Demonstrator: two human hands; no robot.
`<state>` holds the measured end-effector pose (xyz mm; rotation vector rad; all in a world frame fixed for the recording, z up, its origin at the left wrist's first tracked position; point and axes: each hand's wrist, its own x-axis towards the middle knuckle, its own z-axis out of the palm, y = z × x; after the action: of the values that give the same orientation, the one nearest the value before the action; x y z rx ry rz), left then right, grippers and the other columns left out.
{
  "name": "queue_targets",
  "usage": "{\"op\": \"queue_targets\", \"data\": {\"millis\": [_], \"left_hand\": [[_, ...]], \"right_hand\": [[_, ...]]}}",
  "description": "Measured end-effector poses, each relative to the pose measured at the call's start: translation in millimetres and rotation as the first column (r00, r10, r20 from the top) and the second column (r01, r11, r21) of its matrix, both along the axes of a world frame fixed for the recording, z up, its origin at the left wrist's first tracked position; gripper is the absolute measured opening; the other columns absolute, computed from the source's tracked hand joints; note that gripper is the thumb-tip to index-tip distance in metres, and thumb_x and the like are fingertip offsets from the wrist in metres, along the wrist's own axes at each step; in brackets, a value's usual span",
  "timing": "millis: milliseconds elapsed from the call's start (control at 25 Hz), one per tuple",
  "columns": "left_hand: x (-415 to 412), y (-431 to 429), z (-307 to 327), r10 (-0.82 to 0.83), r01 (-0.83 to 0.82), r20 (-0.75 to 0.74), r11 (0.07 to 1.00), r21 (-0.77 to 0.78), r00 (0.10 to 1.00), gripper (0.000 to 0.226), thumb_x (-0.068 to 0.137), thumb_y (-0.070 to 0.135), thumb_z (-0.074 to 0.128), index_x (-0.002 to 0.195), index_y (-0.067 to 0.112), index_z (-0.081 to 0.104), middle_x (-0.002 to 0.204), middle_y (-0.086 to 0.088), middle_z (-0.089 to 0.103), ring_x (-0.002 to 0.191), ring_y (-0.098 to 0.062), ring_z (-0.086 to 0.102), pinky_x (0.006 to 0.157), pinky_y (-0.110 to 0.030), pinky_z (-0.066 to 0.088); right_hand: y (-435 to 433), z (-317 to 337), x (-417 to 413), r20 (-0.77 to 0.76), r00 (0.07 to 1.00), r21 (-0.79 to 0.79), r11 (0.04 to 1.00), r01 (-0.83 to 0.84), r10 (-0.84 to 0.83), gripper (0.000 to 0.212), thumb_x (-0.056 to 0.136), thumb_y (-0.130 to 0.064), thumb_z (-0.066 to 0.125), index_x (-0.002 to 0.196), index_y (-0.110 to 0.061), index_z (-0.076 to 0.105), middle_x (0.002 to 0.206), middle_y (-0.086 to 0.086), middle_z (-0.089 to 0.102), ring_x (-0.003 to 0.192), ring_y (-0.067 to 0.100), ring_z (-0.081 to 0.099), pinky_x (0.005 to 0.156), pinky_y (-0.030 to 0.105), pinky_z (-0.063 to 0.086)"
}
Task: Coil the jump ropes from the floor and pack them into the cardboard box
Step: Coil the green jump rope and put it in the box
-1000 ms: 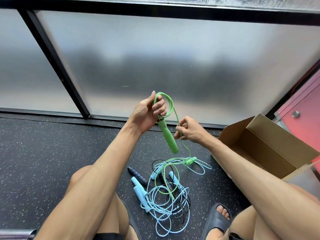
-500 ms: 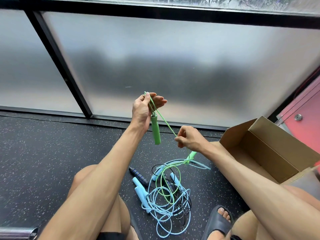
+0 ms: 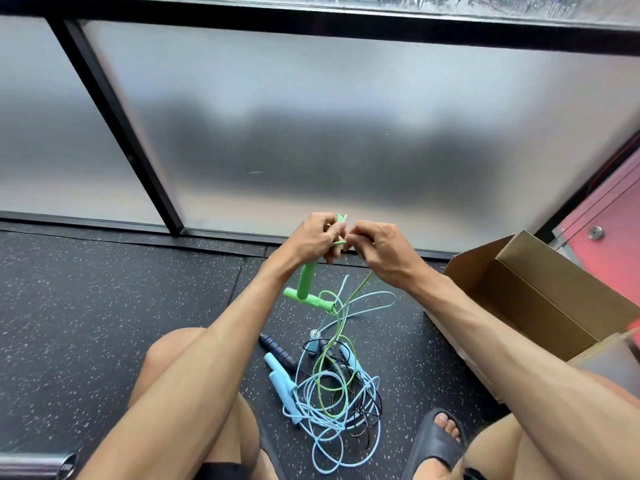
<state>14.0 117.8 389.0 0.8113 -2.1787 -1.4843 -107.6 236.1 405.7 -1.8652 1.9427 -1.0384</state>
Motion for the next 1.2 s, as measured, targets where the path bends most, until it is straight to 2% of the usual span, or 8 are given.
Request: {"op": "queue_targets", "data": {"millis": [280, 400, 560, 680, 840, 1000, 1120, 1200], "left_hand": [[-1, 6, 6, -0.141, 0.113, 0.117, 0.970, 0.214, 0.983, 0.055, 0.106, 0.039, 0.036, 0.058, 0.014, 0.045, 0.043, 0.005, 0.030, 0.037, -0.009, 0.022, 0.042, -0.019, 0.016], [6, 7, 10, -0.219, 0.197, 0.014, 0.902, 0.385, 0.976, 0.052, 0.105, 0.039, 0.039, 0.057, 0.018, 0.036, 0.047, 0.005, 0.023, 0.042, -0.010, 0.016, 0.045, -0.026, 0.011], [11, 4, 10, -0.237, 0.255, -0.105, 0.795, 0.550, 0.966, 0.046, 0.104, 0.034, 0.042, 0.061, 0.018, 0.034, 0.047, 0.006, 0.019, 0.041, -0.011, 0.014, 0.044, -0.025, 0.010], [12, 1, 15, -0.177, 0.261, -0.191, 0.687, 0.678, 0.965, 0.045, 0.103, 0.037, 0.040, 0.062, 0.020, 0.030, 0.046, 0.008, 0.016, 0.041, -0.010, 0.010, 0.044, -0.026, 0.010], [17, -3, 20, -0.079, 0.302, -0.319, 0.589, 0.749, 0.945, 0.044, 0.103, 0.035, 0.041, 0.062, 0.021, 0.030, 0.050, 0.007, 0.010, 0.042, -0.009, 0.009, 0.045, -0.025, 0.011], [16, -7, 19, 0.035, 0.312, -0.405, 0.580, 0.753, 0.914, 0.047, 0.104, 0.036, 0.037, 0.060, 0.019, 0.036, 0.044, 0.009, 0.018, 0.040, -0.009, 0.010, 0.042, -0.023, 0.011], [16, -17, 17, 0.205, 0.237, -0.440, 0.611, 0.755, 0.874, 0.047, 0.105, 0.036, 0.037, 0.061, 0.019, 0.036, 0.041, 0.009, 0.021, 0.035, -0.006, 0.015, 0.041, -0.023, 0.010], [18, -24, 14, 0.315, 0.148, -0.423, 0.627, 0.765, 0.850, 0.045, 0.105, 0.035, 0.037, 0.062, 0.020, 0.034, 0.041, 0.009, 0.020, 0.034, -0.006, 0.016, 0.039, -0.022, 0.012]], "right_hand": [[-6, -5, -12, 0.135, 0.985, -0.069, 0.990, 0.122, -0.112, 0.014, 0.092, -0.016, 0.068, 0.084, -0.007, 0.062, 0.065, -0.008, 0.061, 0.053, 0.001, 0.053, 0.054, 0.017, 0.043], [-9, -8, -11, 0.254, 0.957, -0.007, 0.989, 0.145, -0.138, 0.020, 0.095, -0.021, 0.065, 0.085, -0.006, 0.057, 0.063, 0.001, 0.061, 0.052, 0.012, 0.054, 0.052, 0.029, 0.046], [-12, -16, -13, 0.387, 0.901, 0.139, 0.978, 0.155, -0.197, 0.013, 0.102, -0.009, 0.044, 0.093, -0.003, 0.052, 0.069, 0.009, 0.059, 0.059, 0.023, 0.059, 0.059, 0.044, 0.055], [-11, -29, -17, 0.396, 0.888, 0.343, 0.935, 0.091, -0.232, 0.017, 0.097, 0.004, 0.037, 0.103, -0.001, 0.052, 0.086, 0.014, 0.066, 0.076, 0.029, 0.069, 0.073, 0.048, 0.061], [-1, -51, -12, 0.342, 0.934, 0.533, 0.840, -0.102, -0.104, 0.013, 0.091, 0.001, 0.059, 0.095, -0.012, 0.061, 0.097, 0.017, 0.072, 0.081, 0.020, 0.067, 0.071, 0.030, 0.052], [-1, -52, -5, 0.448, 0.876, 0.491, 0.868, -0.072, -0.181, 0.004, 0.099, -0.010, 0.055, 0.095, -0.008, 0.055, 0.083, 0.019, 0.073, 0.073, 0.025, 0.073, 0.072, 0.038, 0.060], [-4, -35, -5, 0.600, 0.754, 0.397, 0.918, 0.008, -0.266, 0.007, 0.100, -0.007, 0.053, 0.097, 0.000, 0.052, 0.071, 0.022, 0.067, 0.055, 0.030, 0.068, 0.052, 0.038, 0.060], [-5, -26, -11, 0.633, 0.726, 0.327, 0.943, 0.063, -0.268, 0.011, 0.099, -0.007, 0.055, 0.101, 0.003, 0.058, 0.063, 0.015, 0.062, 0.044, 0.024, 0.059, 0.040, 0.031, 0.053]]}}
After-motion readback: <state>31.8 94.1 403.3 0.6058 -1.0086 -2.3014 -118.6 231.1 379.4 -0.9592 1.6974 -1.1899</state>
